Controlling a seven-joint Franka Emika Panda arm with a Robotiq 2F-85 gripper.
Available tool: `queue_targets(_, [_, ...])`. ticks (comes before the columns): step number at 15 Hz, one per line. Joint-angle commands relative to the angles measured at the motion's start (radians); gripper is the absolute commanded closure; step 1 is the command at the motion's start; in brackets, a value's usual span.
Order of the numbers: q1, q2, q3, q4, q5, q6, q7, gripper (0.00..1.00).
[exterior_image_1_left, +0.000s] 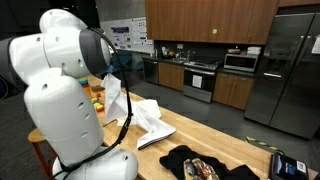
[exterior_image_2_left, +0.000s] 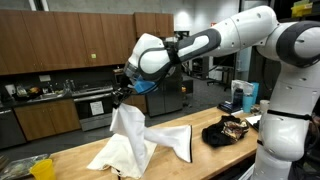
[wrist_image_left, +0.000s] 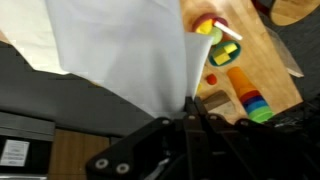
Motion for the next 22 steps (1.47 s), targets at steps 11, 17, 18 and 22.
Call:
queue_targets(11, [0.030, 0.405, 0.010, 0.416, -0.087, 0.124, -0.069, 1.00])
queue_targets(17, [-0.100, 0.197, -0.115, 0.199, -0.181, -0.006, -0.076, 1.00])
queue_targets(18, [-0.120, 0.159, -0.132, 0.166, -0.194, -0.041, -0.069, 1.00])
queue_targets(22, [-0.167, 0.021, -0.157, 0.073, -0.157, -0.253, -0.087, 1.00])
